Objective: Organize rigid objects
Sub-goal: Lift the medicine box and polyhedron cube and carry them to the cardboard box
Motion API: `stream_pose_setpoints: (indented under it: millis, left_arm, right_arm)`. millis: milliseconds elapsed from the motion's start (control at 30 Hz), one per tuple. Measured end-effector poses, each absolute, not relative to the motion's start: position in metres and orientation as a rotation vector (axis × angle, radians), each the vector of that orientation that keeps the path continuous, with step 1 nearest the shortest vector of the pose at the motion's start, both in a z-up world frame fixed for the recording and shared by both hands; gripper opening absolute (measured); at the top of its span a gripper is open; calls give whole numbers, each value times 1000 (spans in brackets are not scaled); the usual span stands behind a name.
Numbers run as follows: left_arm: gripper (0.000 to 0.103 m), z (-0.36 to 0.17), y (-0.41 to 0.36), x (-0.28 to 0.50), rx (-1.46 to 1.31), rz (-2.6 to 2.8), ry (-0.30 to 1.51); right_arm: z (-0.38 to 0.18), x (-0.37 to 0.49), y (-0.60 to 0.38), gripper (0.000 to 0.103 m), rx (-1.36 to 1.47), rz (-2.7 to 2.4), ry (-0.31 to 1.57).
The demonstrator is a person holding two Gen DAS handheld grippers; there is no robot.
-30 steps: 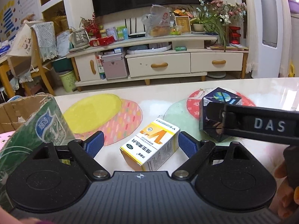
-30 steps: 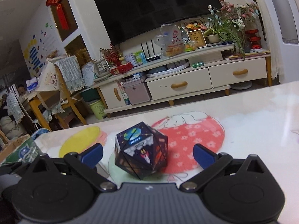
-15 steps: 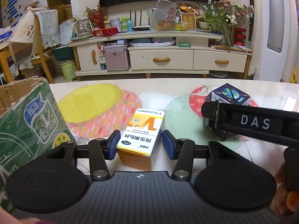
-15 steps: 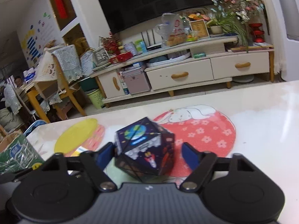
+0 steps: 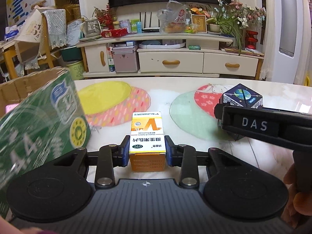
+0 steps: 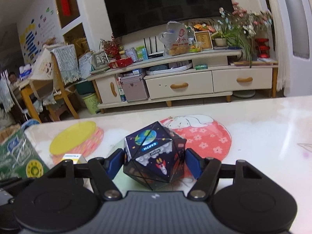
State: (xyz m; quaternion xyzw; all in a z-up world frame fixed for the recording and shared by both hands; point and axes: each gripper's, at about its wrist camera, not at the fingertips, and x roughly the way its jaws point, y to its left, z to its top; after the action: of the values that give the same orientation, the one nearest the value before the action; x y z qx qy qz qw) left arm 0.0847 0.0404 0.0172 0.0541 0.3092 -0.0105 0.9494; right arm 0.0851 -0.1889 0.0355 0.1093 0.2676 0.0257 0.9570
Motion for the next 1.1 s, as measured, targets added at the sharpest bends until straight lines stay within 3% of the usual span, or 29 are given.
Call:
stream_pose_setpoints:
  millis: [1100]
  left_arm:
    - [41,18,74,-17,91,-73,648]
  right_arm:
    - [39,-43,-169,68,202,-61,563]
